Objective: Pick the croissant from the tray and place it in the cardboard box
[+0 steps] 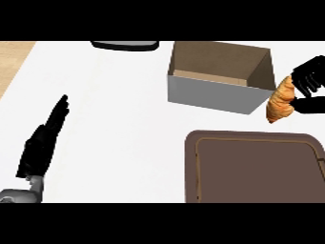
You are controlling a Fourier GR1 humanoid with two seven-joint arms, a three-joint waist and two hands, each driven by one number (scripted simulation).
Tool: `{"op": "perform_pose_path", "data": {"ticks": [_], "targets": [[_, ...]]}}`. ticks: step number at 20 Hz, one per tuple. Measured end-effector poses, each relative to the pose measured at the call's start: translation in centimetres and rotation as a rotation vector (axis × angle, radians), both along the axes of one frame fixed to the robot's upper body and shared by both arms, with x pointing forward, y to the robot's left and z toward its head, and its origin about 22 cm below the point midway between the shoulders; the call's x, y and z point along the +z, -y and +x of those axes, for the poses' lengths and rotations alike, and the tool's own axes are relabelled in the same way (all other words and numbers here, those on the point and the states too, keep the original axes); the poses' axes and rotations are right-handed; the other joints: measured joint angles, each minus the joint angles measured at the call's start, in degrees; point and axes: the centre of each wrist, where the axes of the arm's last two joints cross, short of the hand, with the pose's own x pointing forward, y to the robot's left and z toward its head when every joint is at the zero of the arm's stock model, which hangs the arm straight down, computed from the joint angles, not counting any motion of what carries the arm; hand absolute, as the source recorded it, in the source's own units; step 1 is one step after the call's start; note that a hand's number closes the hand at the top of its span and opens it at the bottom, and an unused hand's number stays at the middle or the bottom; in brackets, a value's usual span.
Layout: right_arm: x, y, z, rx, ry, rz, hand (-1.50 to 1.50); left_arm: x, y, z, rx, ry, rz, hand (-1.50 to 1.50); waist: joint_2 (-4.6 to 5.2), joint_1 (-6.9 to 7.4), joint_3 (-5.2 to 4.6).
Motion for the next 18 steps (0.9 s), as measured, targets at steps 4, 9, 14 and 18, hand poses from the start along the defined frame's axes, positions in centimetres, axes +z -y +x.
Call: {"op": "perform_pose_path", "data": {"ticks": [4, 9, 14, 18], "targets": [[1.8, 2.3, 1.6, 0.168, 0.010, 0.189, 1.50, -0.2, 0.3, 0.0, 0.000, -0.002, 0.003, 0.00, -0.18, -0.04, -0.14], [4.1, 3.0, 4.1, 0.245, 0.033, 0.309, 1.50, -0.1, 0.1, 0.7, 0.005, -0.006, 0.007, 0.00, -0.42, -0.48, -0.32], [5.2, 0.7, 6.8, 0.283, 0.023, 0.340, 1.50, -0.3, 0.0, 0.5, 0.011, -0.016, 0.006, 0.00, -0.83, -1.12, -0.43], [5.8, -2.6, 8.8, 0.316, -0.004, 0.330, 1.50, -0.4, -0.1, -0.1, 0.019, -0.020, 0.004, 0.00, -1.03, -1.39, -0.48]]}}
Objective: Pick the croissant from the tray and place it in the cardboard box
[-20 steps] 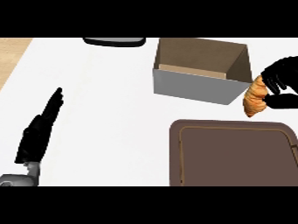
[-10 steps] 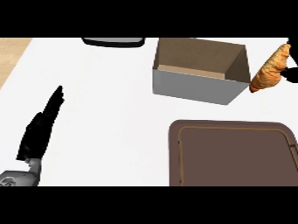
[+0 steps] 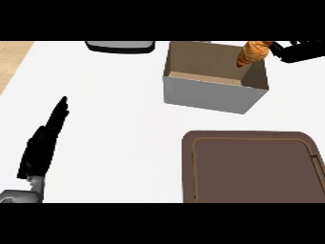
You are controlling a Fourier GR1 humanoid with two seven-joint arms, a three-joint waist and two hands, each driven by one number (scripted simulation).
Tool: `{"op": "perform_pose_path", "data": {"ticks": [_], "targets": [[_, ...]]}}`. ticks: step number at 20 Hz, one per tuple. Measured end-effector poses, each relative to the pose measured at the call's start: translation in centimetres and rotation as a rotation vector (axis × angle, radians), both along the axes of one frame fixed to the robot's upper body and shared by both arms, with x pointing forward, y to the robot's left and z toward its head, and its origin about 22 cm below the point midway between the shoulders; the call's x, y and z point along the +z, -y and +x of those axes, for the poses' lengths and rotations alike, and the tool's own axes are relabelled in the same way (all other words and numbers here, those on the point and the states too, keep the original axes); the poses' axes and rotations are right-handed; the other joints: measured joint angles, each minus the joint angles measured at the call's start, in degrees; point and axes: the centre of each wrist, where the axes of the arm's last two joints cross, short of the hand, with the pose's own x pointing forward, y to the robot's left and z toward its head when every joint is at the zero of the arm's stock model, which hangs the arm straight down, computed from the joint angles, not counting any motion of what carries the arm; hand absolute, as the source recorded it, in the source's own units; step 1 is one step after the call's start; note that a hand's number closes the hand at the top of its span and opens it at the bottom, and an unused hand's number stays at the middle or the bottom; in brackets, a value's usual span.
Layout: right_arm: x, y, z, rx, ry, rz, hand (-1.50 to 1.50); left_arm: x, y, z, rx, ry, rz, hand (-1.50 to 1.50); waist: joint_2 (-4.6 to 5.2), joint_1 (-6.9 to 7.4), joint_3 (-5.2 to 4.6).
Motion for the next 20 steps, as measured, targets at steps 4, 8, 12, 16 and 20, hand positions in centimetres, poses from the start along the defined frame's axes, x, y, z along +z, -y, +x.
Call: {"op": "perform_pose_path", "data": {"ticks": [4, 8, 12, 16, 20], "targets": [[0.2, -3.9, 1.5, 0.049, -0.028, -0.033, 1.50, 0.0, -0.5, 0.2, 0.013, -0.010, 0.005, 0.00, -0.18, -0.72, -0.04], [-1.0, -8.2, 2.4, 0.094, -0.069, -0.073, 1.50, 0.3, -0.9, 0.2, 0.020, -0.004, -0.001, 0.00, -0.27, -1.03, -0.06], [-2.8, -12.0, 2.8, 0.117, -0.102, -0.122, 1.50, -0.2, -0.2, 0.3, 0.021, -0.002, 0.002, 0.00, -0.20, -1.09, -0.06], [-5.0, -14.2, 2.8, 0.110, -0.134, -0.186, 1.50, 0.0, -0.5, 0.2, 0.030, -0.001, -0.002, 0.00, -0.18, -1.09, -0.06], [-8.0, -16.2, 2.4, 0.077, -0.204, -0.201, -1.50, 0.0, -0.5, 0.1, 0.021, 0.001, 0.003, 0.00, -0.07, -0.76, -0.07]]}}
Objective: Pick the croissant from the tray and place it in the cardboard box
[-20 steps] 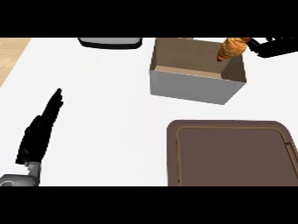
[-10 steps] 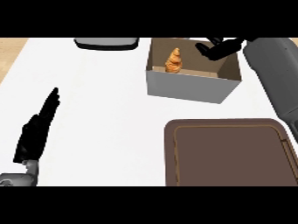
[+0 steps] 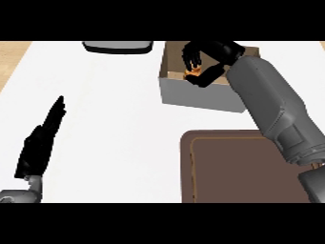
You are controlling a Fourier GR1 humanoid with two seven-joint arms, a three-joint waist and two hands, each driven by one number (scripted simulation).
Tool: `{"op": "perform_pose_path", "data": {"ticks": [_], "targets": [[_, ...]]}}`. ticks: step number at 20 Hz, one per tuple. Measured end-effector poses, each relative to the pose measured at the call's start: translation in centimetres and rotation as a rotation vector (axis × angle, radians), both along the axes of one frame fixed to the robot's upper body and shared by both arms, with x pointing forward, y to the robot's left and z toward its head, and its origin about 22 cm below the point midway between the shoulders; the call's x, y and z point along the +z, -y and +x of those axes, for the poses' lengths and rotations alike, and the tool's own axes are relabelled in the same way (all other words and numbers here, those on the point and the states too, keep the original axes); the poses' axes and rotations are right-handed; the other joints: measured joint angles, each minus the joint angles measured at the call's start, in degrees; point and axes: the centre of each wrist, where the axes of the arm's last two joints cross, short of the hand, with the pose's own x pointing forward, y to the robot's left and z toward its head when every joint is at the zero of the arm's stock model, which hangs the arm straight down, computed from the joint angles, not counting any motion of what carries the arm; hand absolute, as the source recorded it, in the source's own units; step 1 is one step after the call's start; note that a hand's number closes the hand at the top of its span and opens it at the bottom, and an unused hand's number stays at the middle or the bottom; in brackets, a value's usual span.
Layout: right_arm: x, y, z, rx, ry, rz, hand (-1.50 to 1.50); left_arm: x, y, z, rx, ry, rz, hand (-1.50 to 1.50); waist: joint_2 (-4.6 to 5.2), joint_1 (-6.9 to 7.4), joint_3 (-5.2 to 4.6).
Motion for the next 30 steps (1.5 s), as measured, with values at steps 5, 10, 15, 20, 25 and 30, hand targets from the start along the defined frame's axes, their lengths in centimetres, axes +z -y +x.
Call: {"op": "perform_pose_path", "data": {"ticks": [5, 10, 15, 20, 25, 30], "targets": [[-1.2, -1.1, -0.2, -0.012, -0.035, 0.042, -1.50, 0.1, 0.6, -0.1, -0.010, 0.005, 0.000, 0.00, -0.01, 0.25, 0.00], [-1.4, -1.3, -0.1, -0.057, -0.092, 0.203, -1.50, 0.2, 0.5, 0.3, -0.009, 0.009, -0.004, 0.00, 0.16, 0.32, -0.01], [-0.9, 0.2, 0.3, -0.150, -0.159, 0.439, -1.50, 0.1, 0.4, 0.3, -0.019, 0.004, 0.004, 0.00, 0.47, 0.57, 0.05], [1.2, 4.4, 1.0, -0.220, -0.237, 0.634, -1.50, 0.3, 0.5, 0.6, -0.024, 0.012, -0.002, 0.00, 0.88, 1.01, 0.08], [3.4, 10.0, 1.1, -0.345, -0.231, 0.749, -1.50, 0.4, 1.3, 0.8, -0.039, 0.021, -0.002, 0.00, 1.43, 1.83, 0.12], [4.5, 16.2, 0.0, -0.437, -0.216, 0.818, -1.50, 1.0, 1.5, 1.2, -0.051, 0.035, 0.000, 0.00, 2.22, 2.81, 0.24]]}}
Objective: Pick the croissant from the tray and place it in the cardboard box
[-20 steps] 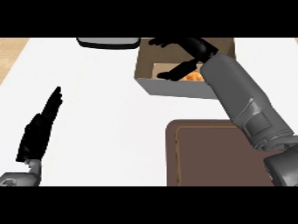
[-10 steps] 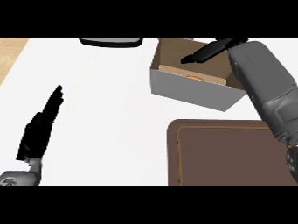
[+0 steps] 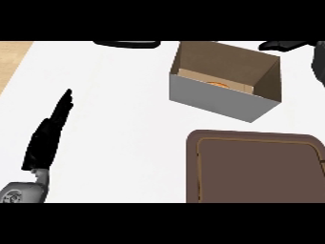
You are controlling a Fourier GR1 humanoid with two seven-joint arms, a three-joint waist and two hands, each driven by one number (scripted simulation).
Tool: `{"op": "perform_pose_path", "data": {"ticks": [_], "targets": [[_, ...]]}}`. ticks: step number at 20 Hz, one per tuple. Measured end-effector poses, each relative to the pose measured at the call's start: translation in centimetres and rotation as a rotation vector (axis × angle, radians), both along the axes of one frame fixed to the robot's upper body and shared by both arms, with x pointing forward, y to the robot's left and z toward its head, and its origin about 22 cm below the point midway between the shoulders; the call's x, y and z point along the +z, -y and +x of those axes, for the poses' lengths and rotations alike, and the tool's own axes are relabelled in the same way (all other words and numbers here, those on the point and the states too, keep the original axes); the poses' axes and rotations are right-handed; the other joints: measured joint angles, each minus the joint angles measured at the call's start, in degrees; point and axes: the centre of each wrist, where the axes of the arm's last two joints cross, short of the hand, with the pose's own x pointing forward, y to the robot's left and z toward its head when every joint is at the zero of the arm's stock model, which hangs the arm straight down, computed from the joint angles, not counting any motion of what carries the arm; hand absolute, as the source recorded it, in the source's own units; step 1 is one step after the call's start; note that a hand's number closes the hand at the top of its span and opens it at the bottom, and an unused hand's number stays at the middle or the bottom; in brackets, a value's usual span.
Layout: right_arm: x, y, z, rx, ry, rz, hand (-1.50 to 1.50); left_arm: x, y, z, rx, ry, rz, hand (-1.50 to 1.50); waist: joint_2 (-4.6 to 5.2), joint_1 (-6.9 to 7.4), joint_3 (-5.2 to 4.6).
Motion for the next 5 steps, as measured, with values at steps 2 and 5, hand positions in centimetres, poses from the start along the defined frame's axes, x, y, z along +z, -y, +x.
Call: {"op": "perform_pose_path", "data": {"ticks": [2, 5], "targets": [[0.5, 2.3, -0.6, -0.021, 0.005, 0.012, -1.50, -0.1, 0.0, 0.0, -0.005, 0.007, 0.001, 0.00, 0.29, 0.26, 0.03], [1.2, 5.2, -1.5, -0.035, 0.017, 0.006, -1.50, 0.0, 0.2, 0.1, -0.017, 0.014, 0.000, 0.00, 0.66, 0.87, 0.12]]}}
